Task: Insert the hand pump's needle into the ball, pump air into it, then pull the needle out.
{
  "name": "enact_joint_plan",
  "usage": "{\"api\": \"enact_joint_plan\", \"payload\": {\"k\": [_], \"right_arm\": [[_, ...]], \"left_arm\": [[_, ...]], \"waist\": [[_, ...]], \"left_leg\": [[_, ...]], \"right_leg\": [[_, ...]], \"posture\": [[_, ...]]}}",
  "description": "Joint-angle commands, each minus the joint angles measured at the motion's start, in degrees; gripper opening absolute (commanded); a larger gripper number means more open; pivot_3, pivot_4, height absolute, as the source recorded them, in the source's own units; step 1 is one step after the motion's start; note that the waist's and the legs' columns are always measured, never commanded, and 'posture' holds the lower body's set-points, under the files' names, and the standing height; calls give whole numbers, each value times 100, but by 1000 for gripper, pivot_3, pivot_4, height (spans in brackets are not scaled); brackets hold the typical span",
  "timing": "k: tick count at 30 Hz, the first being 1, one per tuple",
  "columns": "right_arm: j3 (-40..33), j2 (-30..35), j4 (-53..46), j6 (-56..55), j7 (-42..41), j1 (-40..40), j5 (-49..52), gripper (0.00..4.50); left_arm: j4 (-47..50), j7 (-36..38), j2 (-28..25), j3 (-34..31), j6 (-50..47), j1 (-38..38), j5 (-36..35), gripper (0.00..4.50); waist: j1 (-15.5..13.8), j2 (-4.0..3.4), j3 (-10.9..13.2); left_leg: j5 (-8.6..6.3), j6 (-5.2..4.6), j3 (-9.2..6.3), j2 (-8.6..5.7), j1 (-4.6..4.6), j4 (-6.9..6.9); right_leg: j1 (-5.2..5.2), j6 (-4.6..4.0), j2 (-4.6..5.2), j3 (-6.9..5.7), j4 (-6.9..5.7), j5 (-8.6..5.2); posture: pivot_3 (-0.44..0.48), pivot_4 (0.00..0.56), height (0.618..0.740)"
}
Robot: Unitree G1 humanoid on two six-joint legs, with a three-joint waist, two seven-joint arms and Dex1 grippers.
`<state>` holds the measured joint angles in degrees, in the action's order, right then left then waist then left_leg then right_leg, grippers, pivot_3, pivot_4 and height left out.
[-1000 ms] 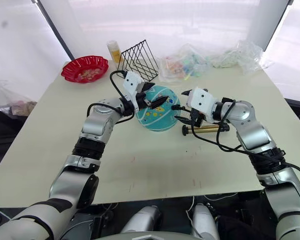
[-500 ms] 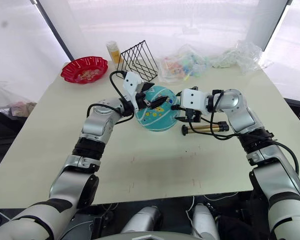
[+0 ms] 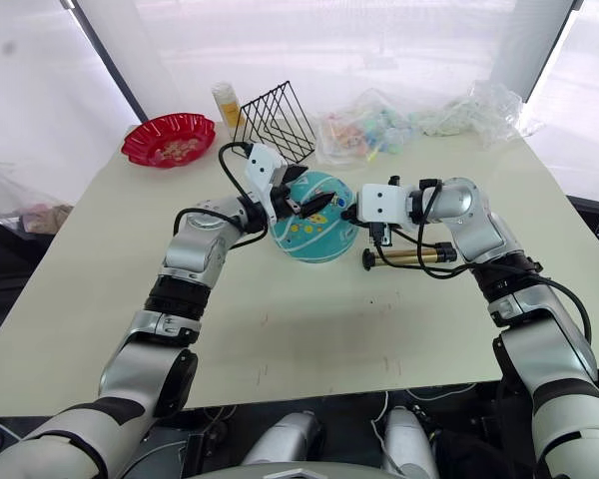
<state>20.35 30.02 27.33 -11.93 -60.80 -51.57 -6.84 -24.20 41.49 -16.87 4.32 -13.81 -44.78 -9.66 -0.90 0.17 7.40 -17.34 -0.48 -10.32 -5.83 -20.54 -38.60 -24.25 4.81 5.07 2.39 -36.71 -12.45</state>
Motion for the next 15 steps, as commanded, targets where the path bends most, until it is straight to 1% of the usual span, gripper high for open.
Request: {"api": "enact_joint_plan", "payload": {"k": [1, 4, 7, 11, 15], "right_arm": [[-130, 0, -126, -100, -104, -87, 92, 360], [-222, -8, -197, 16, -174, -82, 223, 360], [-335, 108, -244, 67, -306, -79, 332, 360], [-463, 327, -296, 84, -534, -99, 460, 360], [-557, 442, -398, 245, -653, -122, 603, 360]], "left_arm": [[-498, 39, 59, 396, -131, 355, 358, 4500], [-666, 60, -34, 644, 177, 407, 702, 4500], [-916, 86, 59, 599, 322, 514, 694, 4500], [-1444, 152, 44, 797, 762, 668, 972, 4500], [-1796, 153, 67, 849, 883, 774, 1020, 4500]], "waist": [[0, -1, -1], [-2, -1, -1], [-13, -5, -3], [-64, -9, -7], [-130, -21, -16]], "left_leg": [[0, 0, 0, 0, 0, 0], [0, 0, 0, 0, 0, 0], [0, 0, -1, 0, 0, 0], [0, 0, -1, -4, 0, 0], [-1, -2, -3, -5, 31, 7]], "right_leg": [[0, 0, 0, 0, 0, 0], [0, 0, 0, 0, 0, 0], [0, 0, 0, 0, 1, 0], [3, 0, 4, -1, 2, 0], [42, 1, 5, -5, 17, 0]], "posture": [[0, 150, 740], [0, 150, 740], [0, 150, 740], [0, 150, 740], [0, 150, 740]]}}
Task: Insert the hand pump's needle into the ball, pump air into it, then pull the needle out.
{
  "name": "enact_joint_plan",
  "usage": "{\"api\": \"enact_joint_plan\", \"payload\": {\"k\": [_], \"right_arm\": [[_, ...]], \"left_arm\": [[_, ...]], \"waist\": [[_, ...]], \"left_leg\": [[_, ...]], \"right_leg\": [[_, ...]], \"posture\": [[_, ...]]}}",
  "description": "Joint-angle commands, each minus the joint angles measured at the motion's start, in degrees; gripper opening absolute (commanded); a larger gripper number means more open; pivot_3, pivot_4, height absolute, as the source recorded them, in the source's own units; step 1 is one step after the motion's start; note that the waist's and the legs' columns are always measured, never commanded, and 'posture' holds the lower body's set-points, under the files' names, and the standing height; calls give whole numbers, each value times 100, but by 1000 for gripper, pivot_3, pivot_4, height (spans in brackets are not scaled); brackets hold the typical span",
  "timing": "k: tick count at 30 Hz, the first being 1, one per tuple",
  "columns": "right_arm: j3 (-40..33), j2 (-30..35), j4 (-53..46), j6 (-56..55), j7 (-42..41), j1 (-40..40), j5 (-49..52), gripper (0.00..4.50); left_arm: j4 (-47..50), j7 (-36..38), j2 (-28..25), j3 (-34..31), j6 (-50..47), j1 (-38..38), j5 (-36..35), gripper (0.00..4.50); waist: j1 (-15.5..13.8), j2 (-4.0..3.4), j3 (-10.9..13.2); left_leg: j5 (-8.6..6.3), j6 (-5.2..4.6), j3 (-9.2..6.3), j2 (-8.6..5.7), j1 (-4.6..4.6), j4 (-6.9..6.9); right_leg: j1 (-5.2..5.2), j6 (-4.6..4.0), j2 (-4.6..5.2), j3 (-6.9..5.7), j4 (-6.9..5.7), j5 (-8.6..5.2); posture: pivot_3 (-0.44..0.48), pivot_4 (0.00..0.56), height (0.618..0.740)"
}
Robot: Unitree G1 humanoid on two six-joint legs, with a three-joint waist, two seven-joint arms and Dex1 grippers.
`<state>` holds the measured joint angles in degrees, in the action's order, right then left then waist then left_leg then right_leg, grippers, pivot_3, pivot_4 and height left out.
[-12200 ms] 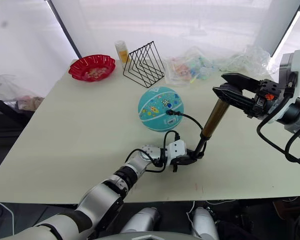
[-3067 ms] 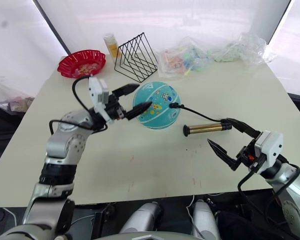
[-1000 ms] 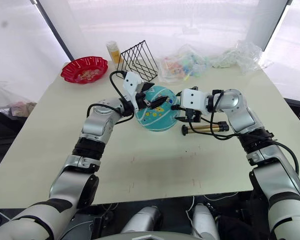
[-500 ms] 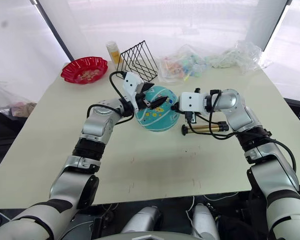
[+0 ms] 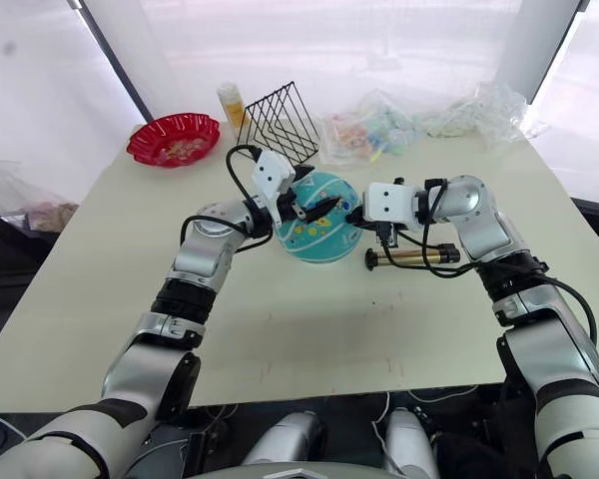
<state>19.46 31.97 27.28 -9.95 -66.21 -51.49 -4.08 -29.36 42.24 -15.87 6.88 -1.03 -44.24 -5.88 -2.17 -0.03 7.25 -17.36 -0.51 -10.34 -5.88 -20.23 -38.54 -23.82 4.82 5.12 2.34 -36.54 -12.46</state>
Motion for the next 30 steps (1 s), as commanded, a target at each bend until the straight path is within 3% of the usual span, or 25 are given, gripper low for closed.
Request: {"api": "enact_joint_plan", "payload": {"k": [1, 15, 30], "right_arm": [[-489, 257, -411, 93, -130, -132, 358, 360], [-604, 695, -843, 49, -315, -219, 343, 360], [-795, 1171, -1061, 124, -416, -85, 436, 360]], "left_arm": [[-1331, 70, -29, 602, -366, 730, 656, 4500], [-2454, -276, 248, 632, -369, 749, 784, 4500], [-2723, -329, 267, 739, -392, 790, 861, 4500]], "waist": [[-14, -4, -2], [-183, -63, -51], [-329, -78, -65]], "left_leg": [[0, 0, 0, 0, 2, 1], [-10, -16, 8, -4, 43, 10], [-17, -29, -11, -18, 46, 10]], "right_leg": [[2, 0, 0, 0, 1, 0], [62, 8, 2, -17, 41, -1], [89, 26, 14, -40, 68, -5]], "posture": [[0, 150, 740], [0, 150, 740], [0, 150, 740]]}}
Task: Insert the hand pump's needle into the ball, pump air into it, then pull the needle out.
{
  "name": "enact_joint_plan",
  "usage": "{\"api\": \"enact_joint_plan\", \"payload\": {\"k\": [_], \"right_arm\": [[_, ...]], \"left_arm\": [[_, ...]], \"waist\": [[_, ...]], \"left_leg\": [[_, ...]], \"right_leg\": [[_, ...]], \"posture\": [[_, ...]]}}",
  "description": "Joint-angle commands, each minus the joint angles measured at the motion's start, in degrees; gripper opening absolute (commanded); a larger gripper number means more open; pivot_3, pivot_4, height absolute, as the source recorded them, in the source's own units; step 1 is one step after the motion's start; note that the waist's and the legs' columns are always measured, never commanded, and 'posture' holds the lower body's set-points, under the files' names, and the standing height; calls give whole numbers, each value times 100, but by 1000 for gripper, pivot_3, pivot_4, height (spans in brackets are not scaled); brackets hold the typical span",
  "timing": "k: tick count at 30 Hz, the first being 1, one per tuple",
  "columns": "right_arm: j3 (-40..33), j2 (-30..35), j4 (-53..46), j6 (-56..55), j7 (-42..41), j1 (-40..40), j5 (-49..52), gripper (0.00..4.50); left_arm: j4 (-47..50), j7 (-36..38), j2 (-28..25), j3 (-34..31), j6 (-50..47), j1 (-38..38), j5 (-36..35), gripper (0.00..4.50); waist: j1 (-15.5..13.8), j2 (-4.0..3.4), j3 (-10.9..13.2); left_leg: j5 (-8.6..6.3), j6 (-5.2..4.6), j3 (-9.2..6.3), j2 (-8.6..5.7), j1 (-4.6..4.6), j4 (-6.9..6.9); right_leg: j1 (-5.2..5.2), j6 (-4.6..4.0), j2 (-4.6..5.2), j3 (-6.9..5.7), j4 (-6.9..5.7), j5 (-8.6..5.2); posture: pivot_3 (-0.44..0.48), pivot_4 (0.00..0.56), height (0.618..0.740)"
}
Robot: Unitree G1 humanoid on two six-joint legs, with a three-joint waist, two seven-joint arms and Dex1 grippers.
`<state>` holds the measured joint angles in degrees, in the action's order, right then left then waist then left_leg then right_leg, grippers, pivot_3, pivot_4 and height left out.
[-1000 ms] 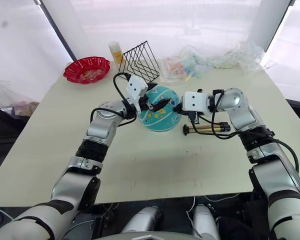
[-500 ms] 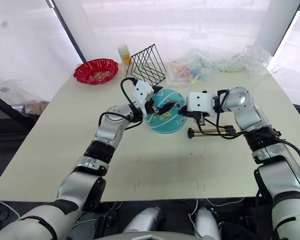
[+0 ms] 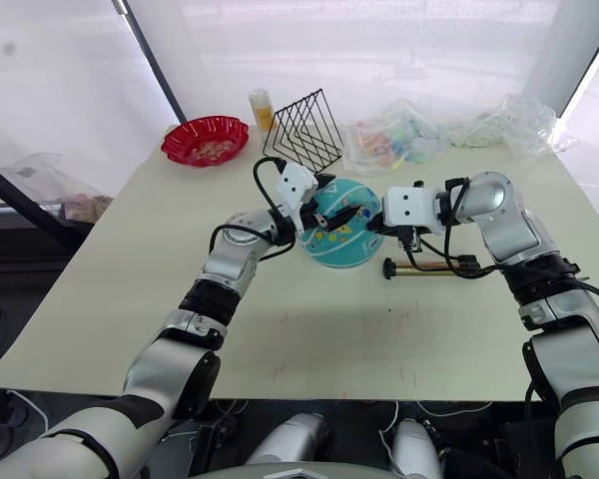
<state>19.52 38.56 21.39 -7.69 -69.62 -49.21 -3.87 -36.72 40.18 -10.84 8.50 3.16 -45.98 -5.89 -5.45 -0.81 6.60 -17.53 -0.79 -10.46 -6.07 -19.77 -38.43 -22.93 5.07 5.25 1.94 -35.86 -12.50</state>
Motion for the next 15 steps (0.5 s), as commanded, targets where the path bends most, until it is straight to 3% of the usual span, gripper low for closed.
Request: {"api": "enact_joint_plan", "payload": {"k": [1, 15], "right_arm": [[-819, 540, -484, -85, -77, -310, 430, 360], [-1012, 931, -820, 154, -124, -144, 721, 360]], "left_arm": [[-2001, -126, -232, 592, -809, 966, 861, 4500], [-2446, -414, -170, 638, -924, 945, 888, 4500]], "waist": [[-1, 0, 0], [-35, 0, 0]], "left_leg": [[0, 0, -2, -3, 0, 0], [-2, -24, -91, -94, -1, 1]], "right_leg": [[1, 2, 3, -1, 0, -1], [32, 52, 90, -50, -2, -34]], "posture": [[0, 150, 740], [0, 150, 740]]}}
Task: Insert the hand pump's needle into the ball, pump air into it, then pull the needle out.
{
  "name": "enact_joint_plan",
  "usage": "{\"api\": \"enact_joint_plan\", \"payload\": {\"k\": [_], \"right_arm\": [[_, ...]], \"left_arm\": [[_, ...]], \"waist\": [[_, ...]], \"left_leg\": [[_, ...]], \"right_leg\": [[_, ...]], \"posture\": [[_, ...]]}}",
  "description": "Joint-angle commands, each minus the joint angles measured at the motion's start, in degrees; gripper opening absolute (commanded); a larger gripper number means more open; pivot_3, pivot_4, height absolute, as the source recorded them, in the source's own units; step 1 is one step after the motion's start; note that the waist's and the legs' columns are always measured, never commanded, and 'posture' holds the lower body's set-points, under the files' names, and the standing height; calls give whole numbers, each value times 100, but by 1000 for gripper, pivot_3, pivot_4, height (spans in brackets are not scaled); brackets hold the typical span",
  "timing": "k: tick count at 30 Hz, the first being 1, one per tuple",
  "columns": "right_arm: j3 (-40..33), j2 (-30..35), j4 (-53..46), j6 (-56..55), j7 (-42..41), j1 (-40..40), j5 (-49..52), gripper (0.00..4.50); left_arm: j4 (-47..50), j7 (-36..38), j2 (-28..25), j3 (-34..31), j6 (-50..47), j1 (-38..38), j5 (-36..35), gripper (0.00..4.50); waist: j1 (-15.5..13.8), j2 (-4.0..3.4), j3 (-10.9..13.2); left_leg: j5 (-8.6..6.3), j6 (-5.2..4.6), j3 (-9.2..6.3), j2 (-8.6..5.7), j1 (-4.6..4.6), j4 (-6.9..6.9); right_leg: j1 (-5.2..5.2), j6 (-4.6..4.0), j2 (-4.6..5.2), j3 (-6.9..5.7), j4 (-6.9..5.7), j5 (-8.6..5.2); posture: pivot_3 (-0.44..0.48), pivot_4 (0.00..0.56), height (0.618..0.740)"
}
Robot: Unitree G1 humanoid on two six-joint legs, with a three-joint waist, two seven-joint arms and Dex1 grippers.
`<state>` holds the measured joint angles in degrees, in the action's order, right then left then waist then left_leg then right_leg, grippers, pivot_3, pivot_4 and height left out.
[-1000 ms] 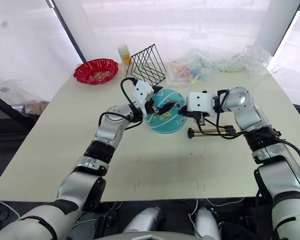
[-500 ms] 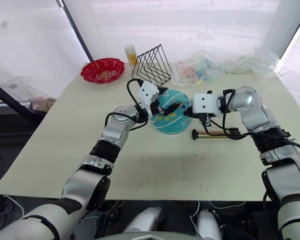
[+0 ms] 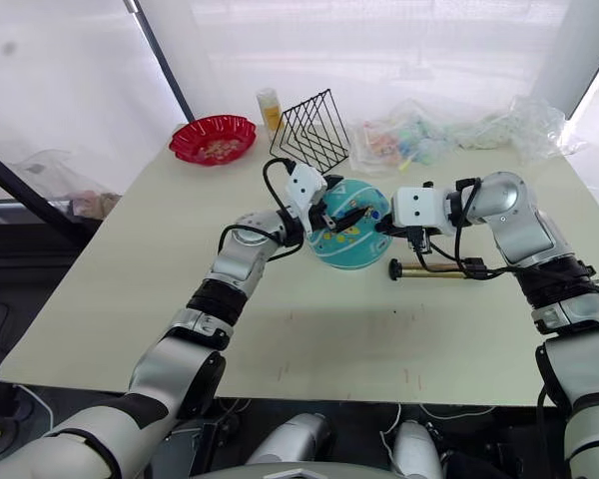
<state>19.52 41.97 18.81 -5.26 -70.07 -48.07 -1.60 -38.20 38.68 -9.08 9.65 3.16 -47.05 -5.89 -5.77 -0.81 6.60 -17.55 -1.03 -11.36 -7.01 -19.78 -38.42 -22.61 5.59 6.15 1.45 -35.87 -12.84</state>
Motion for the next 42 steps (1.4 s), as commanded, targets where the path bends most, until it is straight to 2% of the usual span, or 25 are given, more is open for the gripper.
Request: {"api": "enact_joint_plan", "payload": {"k": [1, 21, 24, 33, 34, 35, 37, 38, 39, 40, 42], "right_arm": [[-1018, 626, -598, -68, -89, -238, 513, 360], [-1166, 1235, -1240, 261, -75, -19, 781, 360], [-1223, 1349, -1356, 281, -97, 42, 823, 360], [-1345, 1696, -1710, 541, -54, 165, 1019, 360], [-1391, 1763, -1778, 571, -60, 220, 1058, 360], [-1433, 1804, -1829, 595, -69, 265, 1085, 360], [-1596, 1898, -1977, 685, -97, 421, 1170, 360], [-1671, 1927, -2038, 734, -104, 490, 1202, 360], [-1728, 1953, -2087, 770, -100, 560, 1211, 360], [-1763, 1964, -2122, 795, -95, 606, 1210, 360], [-1824, 1954, -2195, 873, -49, 732, 1196, 360]], "left_arm": [[-2323, -276, -341, 530, -917, 1048, 895, 4500], [-2538, -459, -290, 771, -909, 1063, 969, 4500], [-2620, -531, -271, 786, -908, 1054, 975, 4500], [-2861, -922, -212, 822, -945, 1019, 942, 4500], [-2881, -942, -201, 834, -933, 1012, 947, 4500], [-2900, -951, -193, 841, -919, 1004, 954, 4500], [-2971, -956, -156, 849, -880, 972, 949, 4500], [-3011, -944, -137, 847, -854, 954, 938, 4500], [-3049, -921, -114, 835, -823, 934, 917, 4500], [-3081, -904, -98, 819, -797, 919, 908, 4500], [-3103, -866, -61, 782, -731, 880, 923, 4500]], "waist": [[-7, 0, 0], [-151, 2, 0], [-169, 6, 1], [-206, 26, 0], [-161, 25, -54], [-97, 42, -100], [80, 84, -147], [250, 131, -212], [333, 143, -232], [471, 149, -300], [551, 143, -317]], "left_leg": [[-1, -1, -1, -2, 0, 0], [-6, -24, -5, -38, -2, 1], [-10, -47, -9, -70, -9, 1], [-12, -51, -9, -75, -9, 1], [-12, -52, -8, -75, -8, 1], [-15, -55, 2, -74, 11, 6], [-59, -76, 19, -61, 124, 56], [-71, -82, 26, -51, 201, 105], [-91, -77, 38, -9, 257, 110], [-100, -62, 61, 24, 281, 101], [-119, -46, 146, 100, 283, 89]], "right_leg": [[0, 2, 2, -1, 0, -1], [6, 32, 43, -3, 0, -21], [7, 59, 83, -6, 0, -37], [9, 65, 91, -6, 0, -41], [10, 65, 90, -6, 0, -41], [20, 66, 91, 3, 0, -42], [141, 115, 87, 6, 6, -101], [208, 112, 88, 6, 9, -144], [274, 86, 77, -28, 10, -179], [304, 78, 67, -44, 12, -185], [336, 62, 66, -98, 26, -194]], "posture": [[0, 150, 740], [0, 150, 740], [0, 150, 740], [0, 150, 740], [0, 150, 740], [0, 150, 740], [0, 150, 740], [0, 150, 740], [0, 150, 740], [0, 150, 740], [0, 150, 740]]}}
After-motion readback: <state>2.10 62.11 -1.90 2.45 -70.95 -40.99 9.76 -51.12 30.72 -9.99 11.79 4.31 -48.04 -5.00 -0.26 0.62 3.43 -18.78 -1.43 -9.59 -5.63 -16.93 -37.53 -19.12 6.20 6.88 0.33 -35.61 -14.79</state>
